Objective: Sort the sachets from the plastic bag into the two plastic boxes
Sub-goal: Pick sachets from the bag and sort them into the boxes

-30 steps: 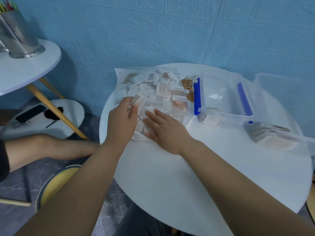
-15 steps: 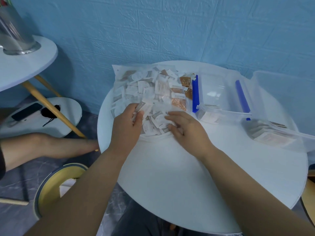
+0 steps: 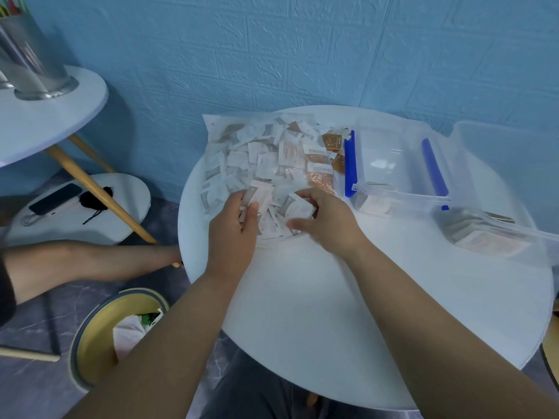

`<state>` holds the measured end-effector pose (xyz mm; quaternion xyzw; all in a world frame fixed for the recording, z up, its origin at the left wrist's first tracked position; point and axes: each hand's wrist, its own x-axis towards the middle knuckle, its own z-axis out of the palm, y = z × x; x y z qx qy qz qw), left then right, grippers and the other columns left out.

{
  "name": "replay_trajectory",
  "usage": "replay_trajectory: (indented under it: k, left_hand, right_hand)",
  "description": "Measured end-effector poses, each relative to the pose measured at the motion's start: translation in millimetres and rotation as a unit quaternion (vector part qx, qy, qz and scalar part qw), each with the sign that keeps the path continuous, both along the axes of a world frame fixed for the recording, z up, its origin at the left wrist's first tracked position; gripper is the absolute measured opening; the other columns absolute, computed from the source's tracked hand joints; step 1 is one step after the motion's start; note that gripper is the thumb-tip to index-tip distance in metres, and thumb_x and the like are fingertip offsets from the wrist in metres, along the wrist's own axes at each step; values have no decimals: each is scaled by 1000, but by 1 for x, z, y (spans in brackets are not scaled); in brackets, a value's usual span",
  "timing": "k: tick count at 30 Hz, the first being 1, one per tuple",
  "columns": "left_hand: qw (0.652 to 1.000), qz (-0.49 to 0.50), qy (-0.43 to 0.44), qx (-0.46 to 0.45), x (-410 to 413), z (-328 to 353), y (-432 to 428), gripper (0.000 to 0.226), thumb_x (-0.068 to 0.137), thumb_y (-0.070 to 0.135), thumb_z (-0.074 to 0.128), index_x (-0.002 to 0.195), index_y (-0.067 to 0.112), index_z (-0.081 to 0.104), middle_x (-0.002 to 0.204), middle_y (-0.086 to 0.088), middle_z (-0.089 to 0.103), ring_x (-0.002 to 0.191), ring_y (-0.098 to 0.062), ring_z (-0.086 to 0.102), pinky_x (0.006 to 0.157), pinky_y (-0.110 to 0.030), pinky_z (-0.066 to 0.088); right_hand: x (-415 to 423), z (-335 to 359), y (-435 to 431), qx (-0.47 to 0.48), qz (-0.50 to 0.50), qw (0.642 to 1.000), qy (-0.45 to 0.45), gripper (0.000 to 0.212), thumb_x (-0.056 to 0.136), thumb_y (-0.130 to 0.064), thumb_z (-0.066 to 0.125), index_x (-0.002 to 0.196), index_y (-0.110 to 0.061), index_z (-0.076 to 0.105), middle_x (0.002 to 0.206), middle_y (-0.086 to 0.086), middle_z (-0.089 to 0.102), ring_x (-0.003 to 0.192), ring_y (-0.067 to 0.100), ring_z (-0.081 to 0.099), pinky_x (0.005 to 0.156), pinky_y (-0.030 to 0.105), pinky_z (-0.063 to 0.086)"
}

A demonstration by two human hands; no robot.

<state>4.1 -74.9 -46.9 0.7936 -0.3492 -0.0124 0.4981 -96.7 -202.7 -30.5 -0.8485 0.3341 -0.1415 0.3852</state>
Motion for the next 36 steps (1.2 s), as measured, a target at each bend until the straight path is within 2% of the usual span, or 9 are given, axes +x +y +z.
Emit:
replay_trajectory:
  k: [3, 6, 10, 13, 17, 20, 26, 30, 36]
  left_hand:
    - [1000, 7, 17, -11, 1, -1, -1, 23, 96, 22, 46, 114, 10, 55, 97, 2, 64, 84, -12, 61, 69, -15, 47]
    - [1000, -6, 10, -13, -1, 0, 0, 22, 96, 20, 46, 113, 10, 55, 96, 5, 62, 84, -11, 59, 66, -4, 43]
    - [999, -26, 24, -21, -9, 4, -1, 24, 96, 21, 46, 117, 11, 54, 103, 3, 63, 92, -11, 60, 70, -1, 42]
    - [997, -37, 58, -47, -21, 12, -6, 24, 96, 22, 46, 118, 14, 54, 106, 2, 64, 95, -11, 60, 72, -3, 43]
    - [984, -106, 124, -72, -50, 20, -18, 15, 96, 20, 47, 100, 31, 55, 88, 16, 64, 88, -8, 62, 78, -21, 50]
    - [962, -164, 205, -74, -72, 15, -24, 15, 90, 30, 46, 94, 39, 57, 87, 13, 67, 88, -11, 64, 80, -30, 52]
    - [977, -179, 112, 25, -96, 3, -34, 14, 87, 17, 61, 97, 25, 55, 80, 10, 63, 70, -5, 57, 58, -7, 38]
    - [977, -190, 92, 19, -98, 2, -34, 20, 88, 11, 58, 106, 19, 57, 84, 11, 62, 75, -4, 59, 61, -2, 37]
    - [977, -196, 78, 14, -98, 1, -30, 21, 91, 12, 54, 110, 21, 54, 92, 10, 62, 80, -2, 59, 66, 0, 37]
  right_hand:
    - [-12, 0, 2, 49, 11, 997, -53, 33, 77, -22, 73, 104, -31, 56, 91, -14, 62, 71, 11, 56, 69, 27, 46]
    - [-20, -2, 3, 101, -7, 989, -106, 31, 81, -17, 70, 91, -40, 53, 92, -10, 66, 82, 20, 62, 73, 31, 51]
    - [-30, 4, 6, 154, -23, 971, -181, 29, 86, -15, 65, 107, -31, 56, 99, 2, 66, 77, 17, 60, 70, 23, 49]
    - [-41, 11, 8, 173, -18, 964, -202, 27, 90, -17, 58, 114, -29, 54, 106, -3, 66, 89, 26, 61, 80, 30, 52]
    - [-64, 14, 10, 170, -10, 959, -228, 22, 89, -11, 58, 106, -25, 57, 105, 1, 64, 88, 24, 62, 74, 25, 55]
    - [-85, 7, 9, 161, -50, 954, -248, 22, 87, -8, 61, 98, -27, 59, 98, 1, 66, 81, 23, 60, 72, 27, 55]
    - [-114, -17, 15, 142, -130, 945, -264, 22, 83, -7, 66, 92, -27, 63, 89, -1, 67, 70, 13, 57, 68, 25, 48]
    - [-123, -20, 16, 7, -160, 955, -249, 22, 81, -13, 69, 84, -35, 63, 84, -13, 60, 71, 5, 52, 66, 12, 39]
    - [-126, -22, 17, 81, -159, 953, -246, 24, 78, -9, 72, 72, -28, 59, 57, -18, 51, 52, 3, 39, 52, 13, 34]
